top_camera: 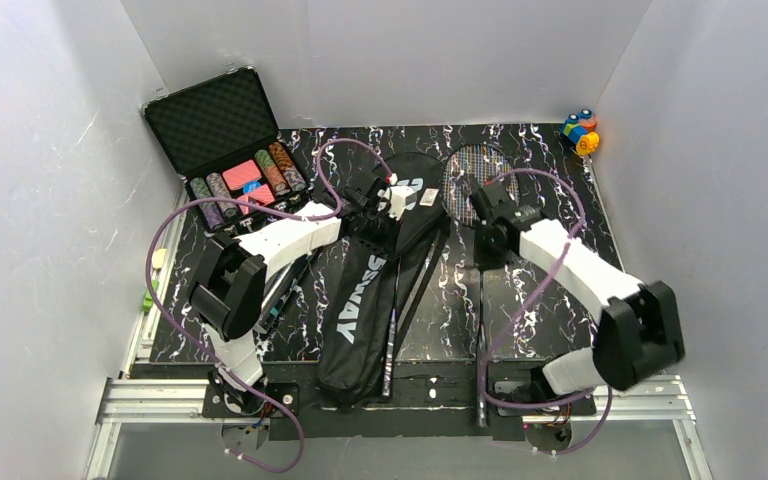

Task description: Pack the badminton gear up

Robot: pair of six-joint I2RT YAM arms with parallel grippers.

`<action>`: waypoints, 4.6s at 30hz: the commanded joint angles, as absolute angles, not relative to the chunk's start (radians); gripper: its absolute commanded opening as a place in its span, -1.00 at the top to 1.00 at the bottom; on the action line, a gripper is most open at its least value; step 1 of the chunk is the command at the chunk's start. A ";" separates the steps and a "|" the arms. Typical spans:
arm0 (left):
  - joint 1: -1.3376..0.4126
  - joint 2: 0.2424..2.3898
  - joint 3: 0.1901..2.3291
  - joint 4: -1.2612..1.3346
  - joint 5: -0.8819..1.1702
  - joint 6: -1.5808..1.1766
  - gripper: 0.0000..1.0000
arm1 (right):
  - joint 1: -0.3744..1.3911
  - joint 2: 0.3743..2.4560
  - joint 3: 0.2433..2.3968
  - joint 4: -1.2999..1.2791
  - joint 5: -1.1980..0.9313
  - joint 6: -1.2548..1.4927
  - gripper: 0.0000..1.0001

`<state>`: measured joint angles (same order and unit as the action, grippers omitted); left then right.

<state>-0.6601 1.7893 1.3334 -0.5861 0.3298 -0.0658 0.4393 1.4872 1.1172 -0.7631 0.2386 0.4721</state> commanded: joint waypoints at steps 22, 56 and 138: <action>-0.657 1.771 1.453 -0.589 0.349 -0.082 1.00 | 0.988 1.130 0.780 -0.927 -0.020 0.894 0.97; -0.658 1.729 1.386 -0.615 0.400 -0.076 1.00 | 0.879 1.626 1.139 -0.546 0.155 0.766 0.97; -0.665 1.719 1.354 -0.613 0.448 -0.098 1.00 | 0.773 1.694 0.913 0.157 -0.360 0.988 0.32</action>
